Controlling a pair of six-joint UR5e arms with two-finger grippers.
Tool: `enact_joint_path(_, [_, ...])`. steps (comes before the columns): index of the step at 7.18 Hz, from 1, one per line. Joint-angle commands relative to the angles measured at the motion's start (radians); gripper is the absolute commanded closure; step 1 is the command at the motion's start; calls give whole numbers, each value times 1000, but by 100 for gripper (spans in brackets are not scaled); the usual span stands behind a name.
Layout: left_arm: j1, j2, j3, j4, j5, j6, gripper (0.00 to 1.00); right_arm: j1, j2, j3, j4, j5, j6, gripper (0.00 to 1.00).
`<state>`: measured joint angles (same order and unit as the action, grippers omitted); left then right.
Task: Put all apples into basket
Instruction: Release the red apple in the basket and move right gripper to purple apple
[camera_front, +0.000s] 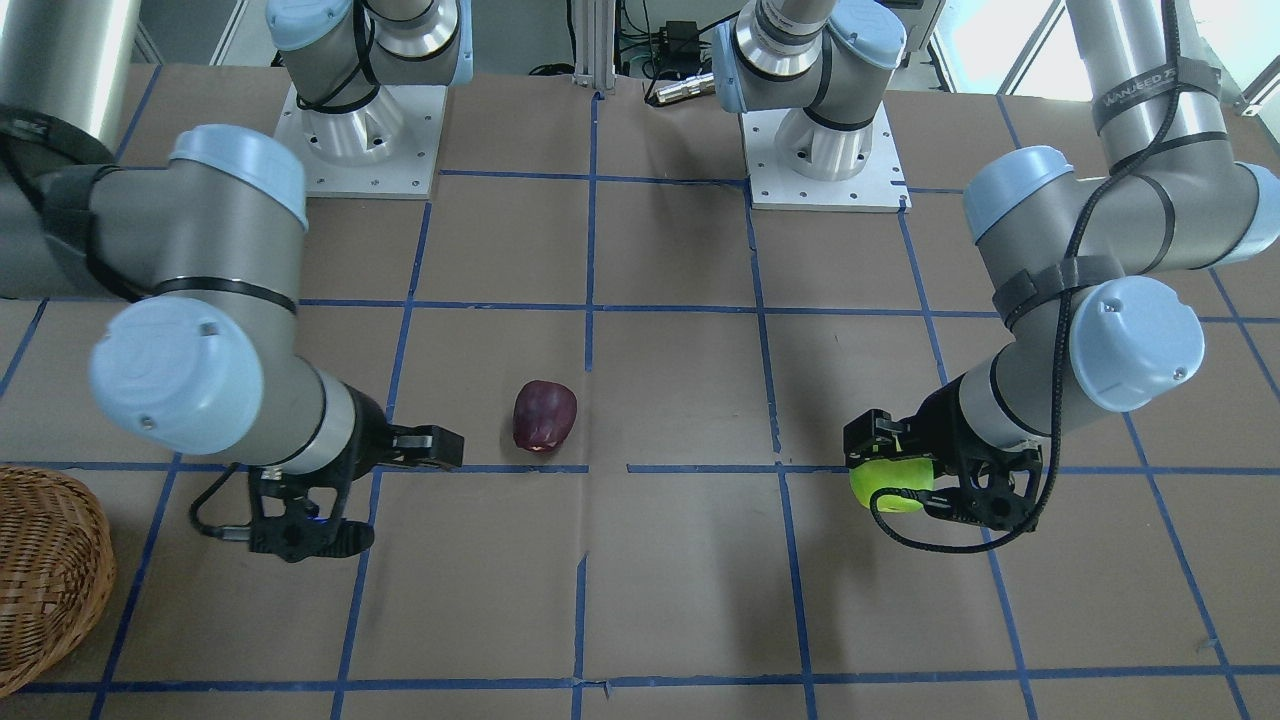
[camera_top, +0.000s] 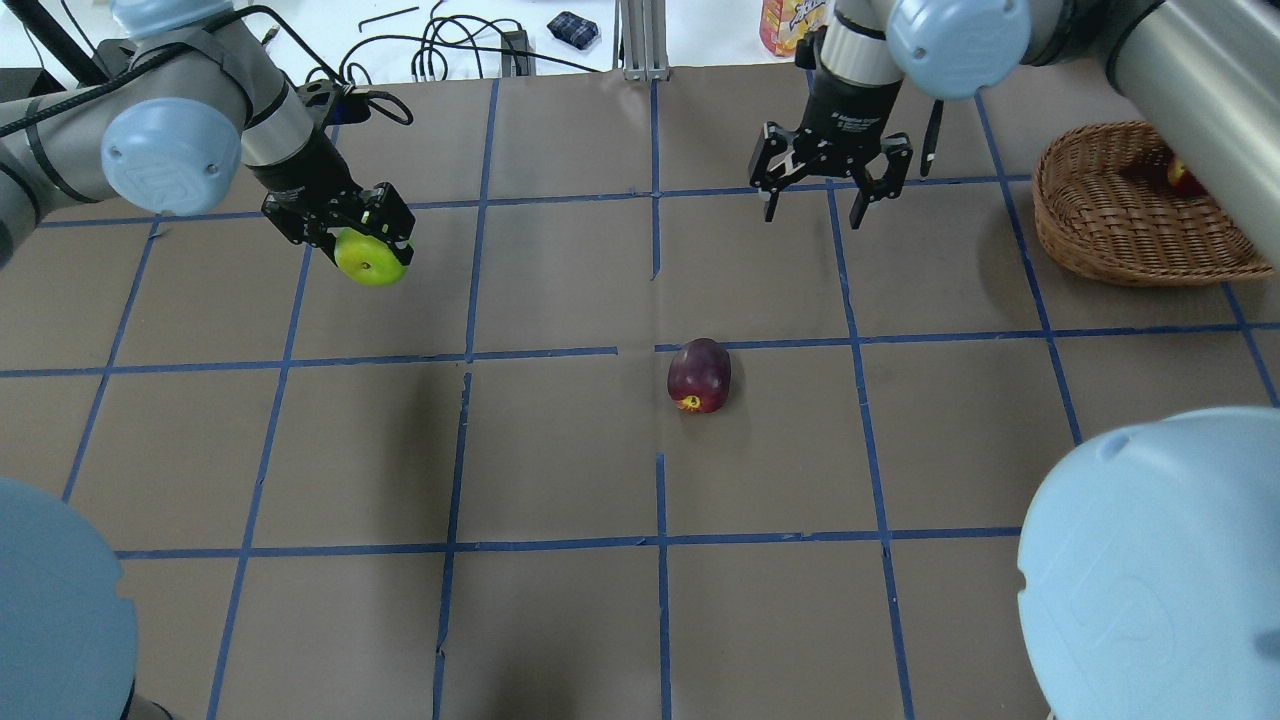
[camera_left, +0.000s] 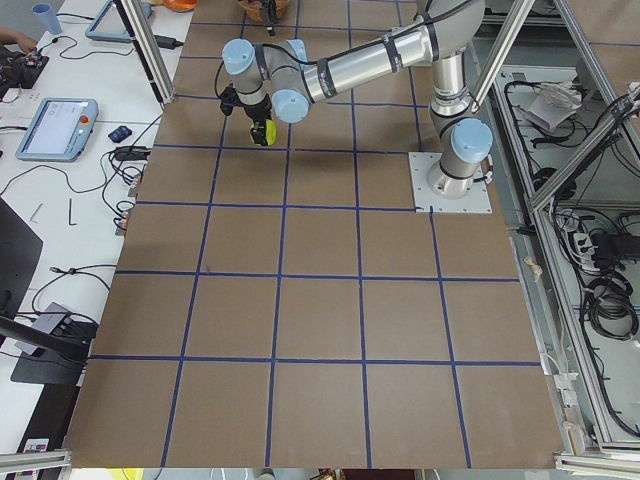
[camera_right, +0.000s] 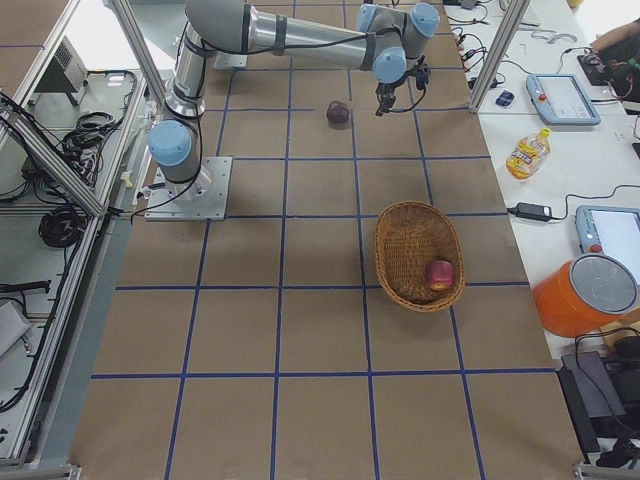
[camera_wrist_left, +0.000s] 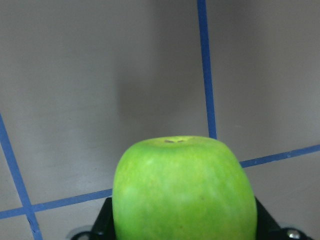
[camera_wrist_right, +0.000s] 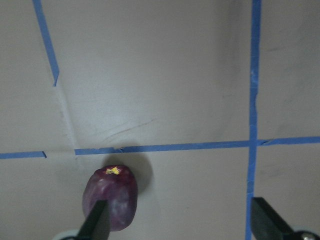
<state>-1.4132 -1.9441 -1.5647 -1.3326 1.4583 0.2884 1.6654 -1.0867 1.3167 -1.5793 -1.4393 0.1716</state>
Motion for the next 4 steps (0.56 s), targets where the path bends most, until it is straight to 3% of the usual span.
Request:
enact_joint_path(1, [-7, 5, -20, 12, -9, -8, 100, 142, 8, 41, -22, -18, 110, 0])
enact_joint_path(4, [-52, -6, -3, 16, 3, -5, 100, 220, -1, 250, -299, -91, 232, 0])
